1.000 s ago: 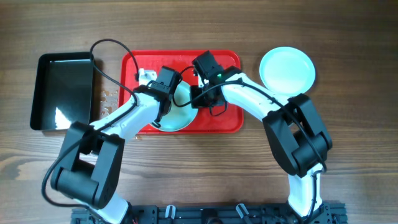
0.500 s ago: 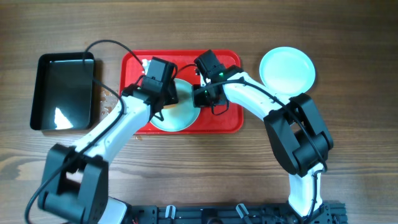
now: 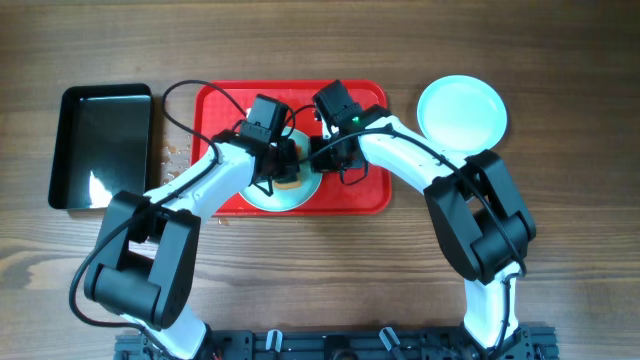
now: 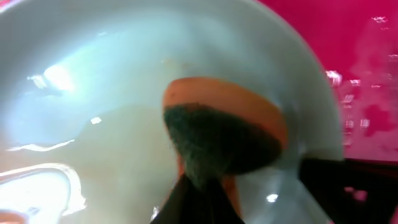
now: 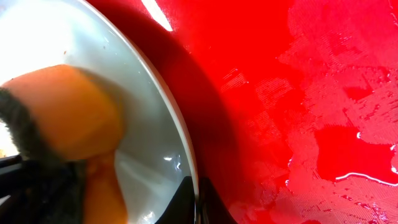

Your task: Clean dirty plates on tray and stack at the side

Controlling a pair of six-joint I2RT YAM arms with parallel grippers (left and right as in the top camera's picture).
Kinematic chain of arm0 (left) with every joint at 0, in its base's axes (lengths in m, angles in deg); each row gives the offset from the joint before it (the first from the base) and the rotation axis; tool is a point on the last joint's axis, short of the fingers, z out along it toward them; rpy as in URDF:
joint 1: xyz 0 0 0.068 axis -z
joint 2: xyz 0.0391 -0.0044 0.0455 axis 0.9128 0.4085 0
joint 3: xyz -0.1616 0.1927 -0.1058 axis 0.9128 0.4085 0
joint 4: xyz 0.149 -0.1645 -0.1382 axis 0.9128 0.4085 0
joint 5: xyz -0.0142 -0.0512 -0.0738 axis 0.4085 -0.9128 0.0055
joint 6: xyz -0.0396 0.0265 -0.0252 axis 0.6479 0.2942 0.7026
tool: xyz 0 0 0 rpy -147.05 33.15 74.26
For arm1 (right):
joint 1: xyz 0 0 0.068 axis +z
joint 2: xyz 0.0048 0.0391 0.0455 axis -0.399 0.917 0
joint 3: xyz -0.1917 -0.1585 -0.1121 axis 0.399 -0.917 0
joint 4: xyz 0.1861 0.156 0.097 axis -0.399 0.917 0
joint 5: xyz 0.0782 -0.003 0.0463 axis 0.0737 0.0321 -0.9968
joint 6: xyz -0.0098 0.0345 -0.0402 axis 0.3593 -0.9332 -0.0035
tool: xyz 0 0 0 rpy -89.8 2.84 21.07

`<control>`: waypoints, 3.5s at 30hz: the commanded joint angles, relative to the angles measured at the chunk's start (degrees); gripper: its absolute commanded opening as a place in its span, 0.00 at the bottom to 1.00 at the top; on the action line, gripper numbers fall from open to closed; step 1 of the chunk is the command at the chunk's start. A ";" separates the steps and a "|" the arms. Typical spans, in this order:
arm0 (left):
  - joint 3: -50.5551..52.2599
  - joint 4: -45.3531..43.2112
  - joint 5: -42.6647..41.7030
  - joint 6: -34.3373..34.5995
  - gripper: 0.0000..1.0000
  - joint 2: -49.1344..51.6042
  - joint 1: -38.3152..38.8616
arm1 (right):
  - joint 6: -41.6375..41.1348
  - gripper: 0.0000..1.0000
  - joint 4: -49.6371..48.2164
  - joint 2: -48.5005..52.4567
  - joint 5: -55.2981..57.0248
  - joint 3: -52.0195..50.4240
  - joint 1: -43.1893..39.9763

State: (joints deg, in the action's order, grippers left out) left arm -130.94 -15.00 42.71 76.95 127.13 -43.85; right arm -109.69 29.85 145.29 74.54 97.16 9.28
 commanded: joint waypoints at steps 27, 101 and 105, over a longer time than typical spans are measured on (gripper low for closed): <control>0.55 -1.55 -0.24 0.35 0.04 -4.76 0.26 | 0.13 0.04 1.09 3.19 4.04 -1.14 -0.39; 0.55 10.01 47.30 -1.09 0.04 -9.31 0.68 | -1.60 0.05 1.31 3.13 4.15 -0.87 -0.42; 0.50 9.92 41.42 -0.98 0.04 -16.37 0.26 | -1.53 0.04 2.36 2.45 1.60 1.40 -0.66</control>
State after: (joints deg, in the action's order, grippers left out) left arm -130.50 -4.93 84.54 74.96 117.97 -43.13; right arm -110.43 30.48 145.35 74.47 97.60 9.30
